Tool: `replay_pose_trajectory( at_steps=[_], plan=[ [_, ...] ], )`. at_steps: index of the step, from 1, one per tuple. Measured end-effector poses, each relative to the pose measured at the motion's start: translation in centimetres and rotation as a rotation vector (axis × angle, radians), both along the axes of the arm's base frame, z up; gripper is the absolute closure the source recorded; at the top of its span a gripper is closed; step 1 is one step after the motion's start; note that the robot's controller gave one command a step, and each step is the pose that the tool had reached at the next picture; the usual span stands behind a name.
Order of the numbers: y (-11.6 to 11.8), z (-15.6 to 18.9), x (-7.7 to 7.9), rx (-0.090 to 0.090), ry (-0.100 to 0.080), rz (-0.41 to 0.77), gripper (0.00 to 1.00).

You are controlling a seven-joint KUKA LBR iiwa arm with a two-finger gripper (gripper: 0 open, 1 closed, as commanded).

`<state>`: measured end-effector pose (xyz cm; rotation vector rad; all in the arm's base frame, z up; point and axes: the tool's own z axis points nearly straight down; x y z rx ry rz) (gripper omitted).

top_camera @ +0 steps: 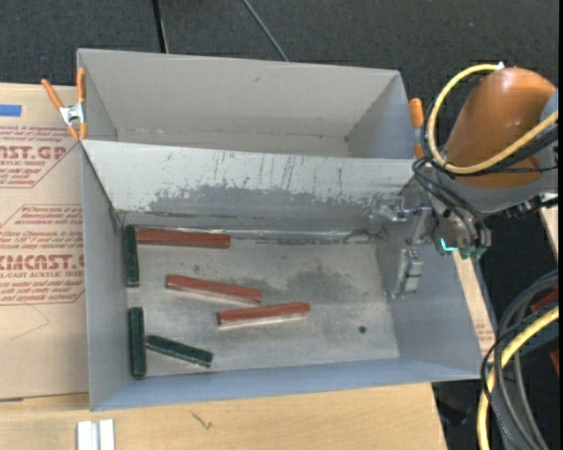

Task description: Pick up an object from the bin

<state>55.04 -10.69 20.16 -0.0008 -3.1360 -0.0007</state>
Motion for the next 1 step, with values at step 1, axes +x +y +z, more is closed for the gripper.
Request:
replay_pose_trajectory(
  at_steps=[1],
  plan=[
    [0.04, 0.44, 0.17, -0.001, -0.008, 0.001, 0.00]
  ],
)
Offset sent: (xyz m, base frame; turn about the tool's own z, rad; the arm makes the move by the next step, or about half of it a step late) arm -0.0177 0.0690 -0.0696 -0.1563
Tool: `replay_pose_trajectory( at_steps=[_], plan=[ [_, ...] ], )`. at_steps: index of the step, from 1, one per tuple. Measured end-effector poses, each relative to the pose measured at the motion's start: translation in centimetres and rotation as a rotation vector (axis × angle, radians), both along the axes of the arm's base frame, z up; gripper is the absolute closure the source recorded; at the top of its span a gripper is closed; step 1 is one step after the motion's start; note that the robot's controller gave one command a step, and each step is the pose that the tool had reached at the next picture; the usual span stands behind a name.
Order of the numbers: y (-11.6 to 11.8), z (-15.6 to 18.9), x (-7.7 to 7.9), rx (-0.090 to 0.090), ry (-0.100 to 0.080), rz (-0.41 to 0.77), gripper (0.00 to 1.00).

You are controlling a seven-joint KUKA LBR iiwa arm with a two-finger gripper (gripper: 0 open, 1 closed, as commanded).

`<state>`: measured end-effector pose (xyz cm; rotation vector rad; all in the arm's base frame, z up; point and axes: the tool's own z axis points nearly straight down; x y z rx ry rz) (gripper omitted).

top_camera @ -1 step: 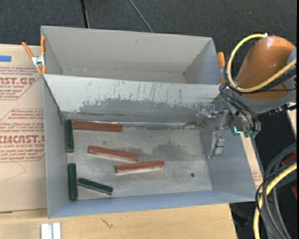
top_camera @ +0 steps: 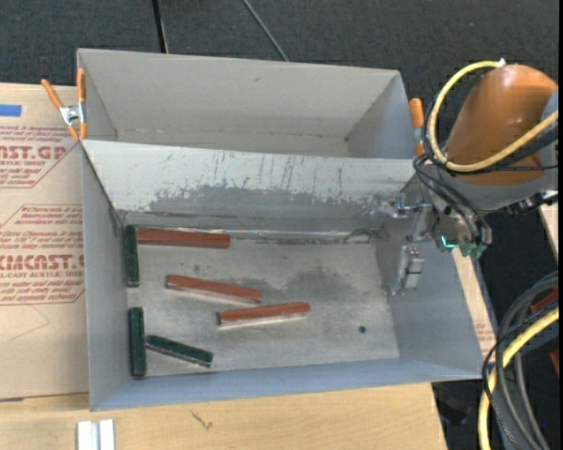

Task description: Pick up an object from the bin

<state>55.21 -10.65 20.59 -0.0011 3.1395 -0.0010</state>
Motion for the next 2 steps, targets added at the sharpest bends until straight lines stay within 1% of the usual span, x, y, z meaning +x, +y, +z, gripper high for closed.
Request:
replay_pose_trajectory(
  at_steps=[1, 2],
  plan=[
    [3.4, -3.7, -0.9, -0.002, -0.004, 0.078, 0.00],
    [6.7, -7.4, -0.5, 0.002, 0.001, 0.033, 0.00]
  ],
)
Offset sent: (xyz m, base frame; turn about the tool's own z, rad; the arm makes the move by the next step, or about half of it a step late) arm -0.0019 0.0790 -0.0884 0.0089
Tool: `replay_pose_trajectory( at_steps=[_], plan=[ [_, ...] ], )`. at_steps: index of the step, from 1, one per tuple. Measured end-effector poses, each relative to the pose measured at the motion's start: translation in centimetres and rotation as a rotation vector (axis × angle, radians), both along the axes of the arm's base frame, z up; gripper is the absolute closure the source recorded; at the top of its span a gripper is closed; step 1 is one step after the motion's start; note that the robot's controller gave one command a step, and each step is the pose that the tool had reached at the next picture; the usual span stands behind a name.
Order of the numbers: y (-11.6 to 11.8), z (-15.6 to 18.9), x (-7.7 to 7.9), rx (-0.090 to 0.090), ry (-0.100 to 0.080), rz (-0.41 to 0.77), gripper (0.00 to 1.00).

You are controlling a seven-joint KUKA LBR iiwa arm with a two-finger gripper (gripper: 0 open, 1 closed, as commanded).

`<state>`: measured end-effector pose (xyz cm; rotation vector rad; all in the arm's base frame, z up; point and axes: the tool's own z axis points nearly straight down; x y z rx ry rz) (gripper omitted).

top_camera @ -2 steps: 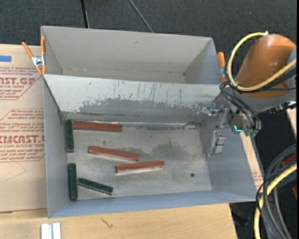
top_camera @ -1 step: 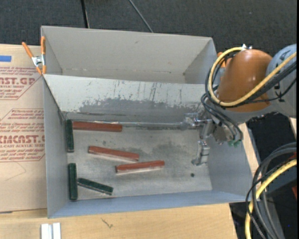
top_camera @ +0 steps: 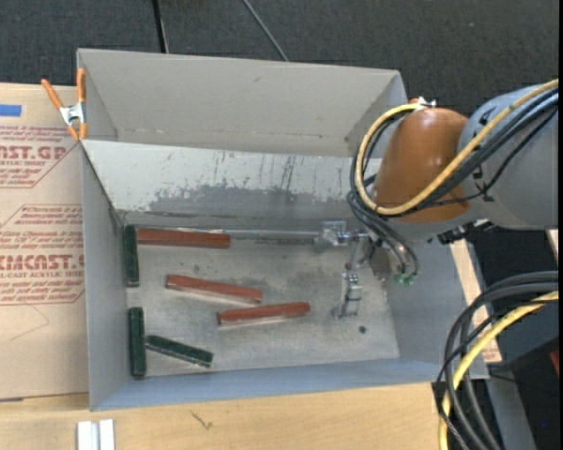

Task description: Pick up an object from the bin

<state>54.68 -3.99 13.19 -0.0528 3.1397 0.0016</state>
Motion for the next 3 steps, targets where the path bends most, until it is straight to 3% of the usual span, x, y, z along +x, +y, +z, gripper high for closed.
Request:
replay_pose_trajectory(
  at_steps=[1, 2, 3],
  plan=[
    [2.1, -1.8, -0.9, 0.000, 0.001, -0.022, 0.00],
    [6.4, -6.0, 3.8, -0.001, 0.000, 0.186, 1.00],
    [6.4, -6.1, 3.8, -0.001, -0.004, 0.186, 0.00]
  ],
)
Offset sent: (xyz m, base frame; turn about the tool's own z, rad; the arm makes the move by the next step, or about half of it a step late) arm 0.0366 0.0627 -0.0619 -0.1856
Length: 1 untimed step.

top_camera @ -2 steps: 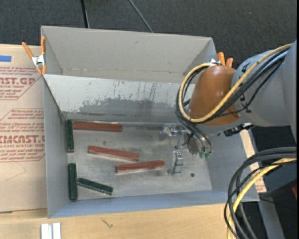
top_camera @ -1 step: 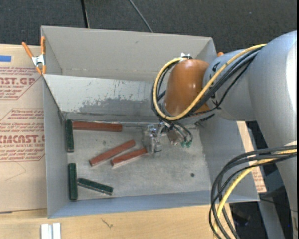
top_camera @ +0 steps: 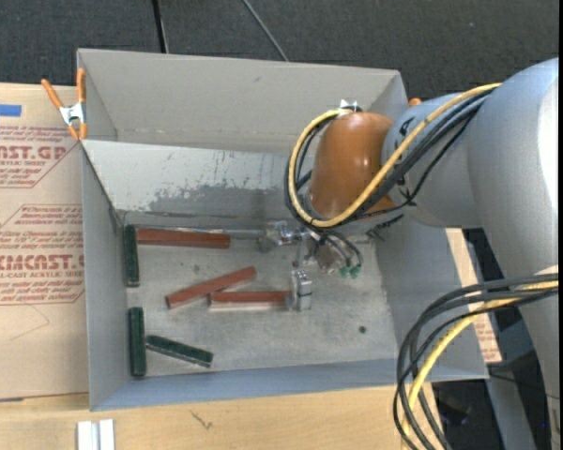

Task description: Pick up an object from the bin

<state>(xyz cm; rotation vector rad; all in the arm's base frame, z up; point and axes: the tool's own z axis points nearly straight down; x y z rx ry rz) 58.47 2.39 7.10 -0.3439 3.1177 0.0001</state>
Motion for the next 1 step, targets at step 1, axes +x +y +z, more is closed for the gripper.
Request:
replay_pose_trajectory(
  at_steps=[1],
  plan=[
    [0.00, -0.01, -0.01, 0.000, 0.000, 0.000, 0.00]
  ],
)
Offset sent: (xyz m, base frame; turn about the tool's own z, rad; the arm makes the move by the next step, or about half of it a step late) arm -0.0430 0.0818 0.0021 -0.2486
